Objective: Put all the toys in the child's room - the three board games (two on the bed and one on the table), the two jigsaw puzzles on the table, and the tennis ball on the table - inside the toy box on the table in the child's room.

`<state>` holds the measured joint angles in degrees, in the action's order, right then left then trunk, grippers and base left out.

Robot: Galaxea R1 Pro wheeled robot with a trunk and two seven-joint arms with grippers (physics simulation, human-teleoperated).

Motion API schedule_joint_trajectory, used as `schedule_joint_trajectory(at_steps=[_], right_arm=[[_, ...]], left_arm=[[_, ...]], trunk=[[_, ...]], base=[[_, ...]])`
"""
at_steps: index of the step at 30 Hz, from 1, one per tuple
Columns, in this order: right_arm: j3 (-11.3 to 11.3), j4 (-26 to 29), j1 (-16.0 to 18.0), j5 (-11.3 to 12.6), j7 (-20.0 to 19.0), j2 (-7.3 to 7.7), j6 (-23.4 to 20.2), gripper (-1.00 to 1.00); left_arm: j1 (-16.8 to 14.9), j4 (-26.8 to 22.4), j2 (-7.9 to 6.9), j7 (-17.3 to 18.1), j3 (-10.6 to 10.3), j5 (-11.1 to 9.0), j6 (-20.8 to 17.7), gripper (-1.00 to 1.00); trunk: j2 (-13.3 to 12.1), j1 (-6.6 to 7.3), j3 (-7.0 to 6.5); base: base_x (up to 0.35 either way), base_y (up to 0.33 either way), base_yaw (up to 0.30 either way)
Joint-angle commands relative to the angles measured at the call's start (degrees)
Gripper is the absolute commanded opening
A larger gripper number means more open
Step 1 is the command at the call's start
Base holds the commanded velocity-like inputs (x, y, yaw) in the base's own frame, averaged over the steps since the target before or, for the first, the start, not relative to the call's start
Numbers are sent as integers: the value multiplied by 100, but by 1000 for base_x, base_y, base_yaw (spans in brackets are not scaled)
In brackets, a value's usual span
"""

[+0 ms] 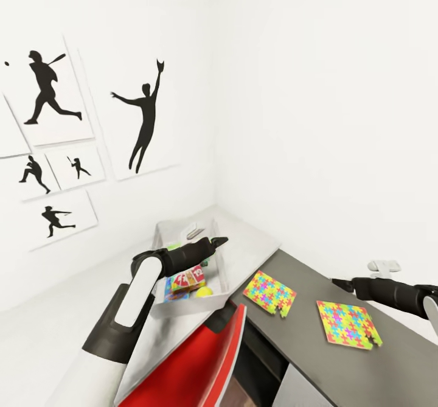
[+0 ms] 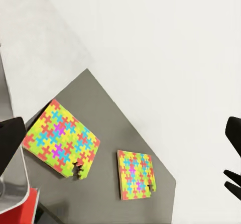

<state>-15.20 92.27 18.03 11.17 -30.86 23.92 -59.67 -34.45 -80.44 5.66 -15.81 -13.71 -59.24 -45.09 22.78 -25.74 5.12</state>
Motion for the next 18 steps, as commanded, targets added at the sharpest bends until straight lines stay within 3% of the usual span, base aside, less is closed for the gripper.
schedule_joint_trajectory(at_steps=[1, 4, 10, 18], right_arm=[[-5, 2, 8, 6, -16, 0, -33, 100], [-13, 2, 8, 13, -16, 3, -33, 100], [-22, 2, 8, 23, -17, 6, -33, 100], [-29, 2, 8, 26, -17, 22, -33, 100]], left_arm=[[-8, -2, 1, -57, 1, -62, -12, 100], [-175, 287, 43, -56, -51, -63, 15, 100], [-603, 963, 126, -112, -459, -55, 68, 100], [-853, 1541, 163, -147, -694, -73, 105, 100]], trunk=[[14, -4, 10], [14, -4, -1], [14, -4, -25], [14, -4, -56]], base=[[0, 0, -281], [0, 0, -281], [0, 0, -280], [0, 0, -279]])
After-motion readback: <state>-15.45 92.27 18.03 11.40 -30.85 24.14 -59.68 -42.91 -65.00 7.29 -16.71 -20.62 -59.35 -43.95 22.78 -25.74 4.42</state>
